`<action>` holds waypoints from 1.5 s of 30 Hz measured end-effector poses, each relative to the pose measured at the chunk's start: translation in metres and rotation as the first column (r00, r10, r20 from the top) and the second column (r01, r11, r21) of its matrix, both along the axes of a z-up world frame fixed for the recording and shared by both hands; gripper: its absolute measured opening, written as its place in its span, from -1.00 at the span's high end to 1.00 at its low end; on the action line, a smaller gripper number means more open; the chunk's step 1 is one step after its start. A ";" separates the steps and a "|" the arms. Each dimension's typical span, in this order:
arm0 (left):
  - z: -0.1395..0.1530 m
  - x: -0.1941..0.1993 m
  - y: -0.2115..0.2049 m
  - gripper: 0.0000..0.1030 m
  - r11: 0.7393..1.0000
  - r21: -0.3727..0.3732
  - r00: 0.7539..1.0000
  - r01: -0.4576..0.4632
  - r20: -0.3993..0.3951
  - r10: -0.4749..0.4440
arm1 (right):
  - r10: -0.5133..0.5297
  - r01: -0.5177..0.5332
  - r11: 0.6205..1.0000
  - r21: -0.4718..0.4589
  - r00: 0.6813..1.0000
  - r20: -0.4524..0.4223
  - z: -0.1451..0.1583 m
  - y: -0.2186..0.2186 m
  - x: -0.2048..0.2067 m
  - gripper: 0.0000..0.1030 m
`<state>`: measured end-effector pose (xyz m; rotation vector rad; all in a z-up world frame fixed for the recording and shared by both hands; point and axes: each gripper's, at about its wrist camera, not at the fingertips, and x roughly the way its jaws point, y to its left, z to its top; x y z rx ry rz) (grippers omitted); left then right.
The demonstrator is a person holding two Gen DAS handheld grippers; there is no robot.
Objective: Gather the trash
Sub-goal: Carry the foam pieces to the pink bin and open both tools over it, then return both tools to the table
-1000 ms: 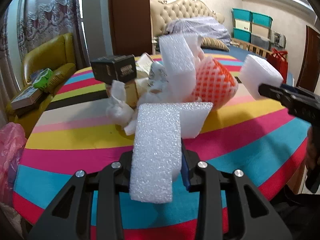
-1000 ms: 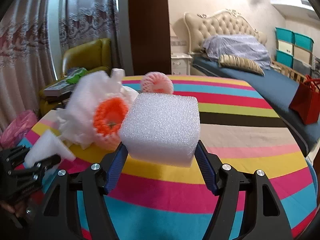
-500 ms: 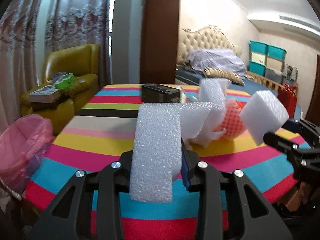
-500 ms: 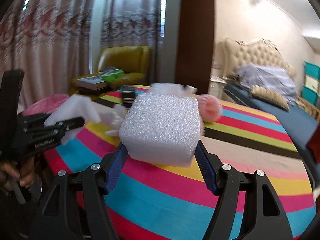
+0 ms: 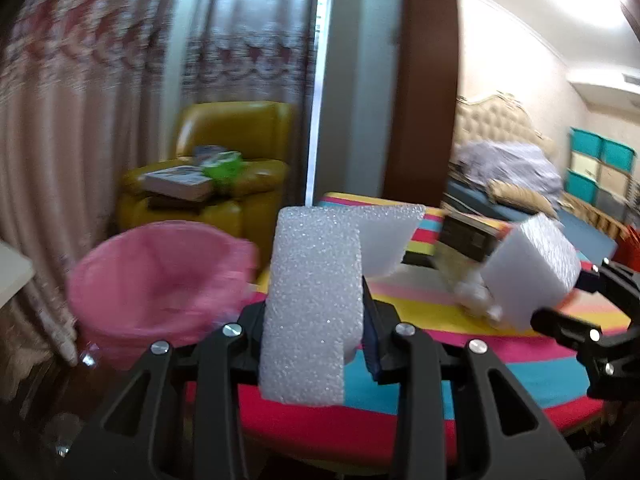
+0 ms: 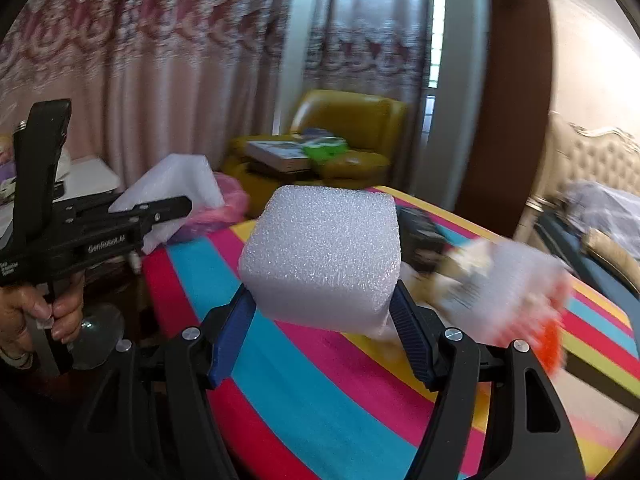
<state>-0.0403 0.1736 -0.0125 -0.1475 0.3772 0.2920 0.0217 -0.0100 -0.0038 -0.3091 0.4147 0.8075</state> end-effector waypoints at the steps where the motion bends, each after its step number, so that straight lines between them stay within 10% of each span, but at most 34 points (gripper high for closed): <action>1: 0.002 -0.007 0.014 0.33 0.999 -0.007 0.999 -0.032 0.009 0.032 | 0.027 -0.027 1.000 -0.003 1.000 -0.009 0.002 0.013 0.003 -0.27; 11: 0.014 -0.014 0.132 0.33 0.975 -0.020 0.973 -0.220 -0.081 0.218 | 0.208 -0.209 0.978 -0.017 0.977 -0.043 0.016 0.142 0.023 -0.28; 21: 0.003 0.005 0.228 0.33 0.943 -0.187 0.958 -0.277 -0.130 0.255 | 0.289 -0.291 0.957 -0.008 0.951 -0.114 0.012 0.260 0.045 -0.30; 25: 0.004 0.013 0.236 0.02 0.944 -0.184 0.958 -0.275 -0.132 0.254 | 0.325 -0.327 0.945 -0.001 0.939 -0.107 0.011 0.283 0.048 -0.63; 27: 0.006 0.008 0.237 -0.43 0.936 -0.183 0.953 -0.300 -0.110 0.284 | 0.317 -0.318 0.948 0.011 0.942 -0.112 0.013 0.280 0.047 -0.64; 33: 0.007 -0.010 0.220 -0.93 0.929 -0.141 0.939 -0.342 -0.090 0.332 | 0.276 -0.276 0.961 0.001 0.960 -0.057 0.015 0.225 0.035 -0.64; 45: 0.002 0.011 0.097 -0.91 0.987 -0.015 0.982 -0.158 -0.111 0.155 | 0.050 -0.049 0.999 0.022 0.996 -0.070 -0.005 0.078 0.033 -0.64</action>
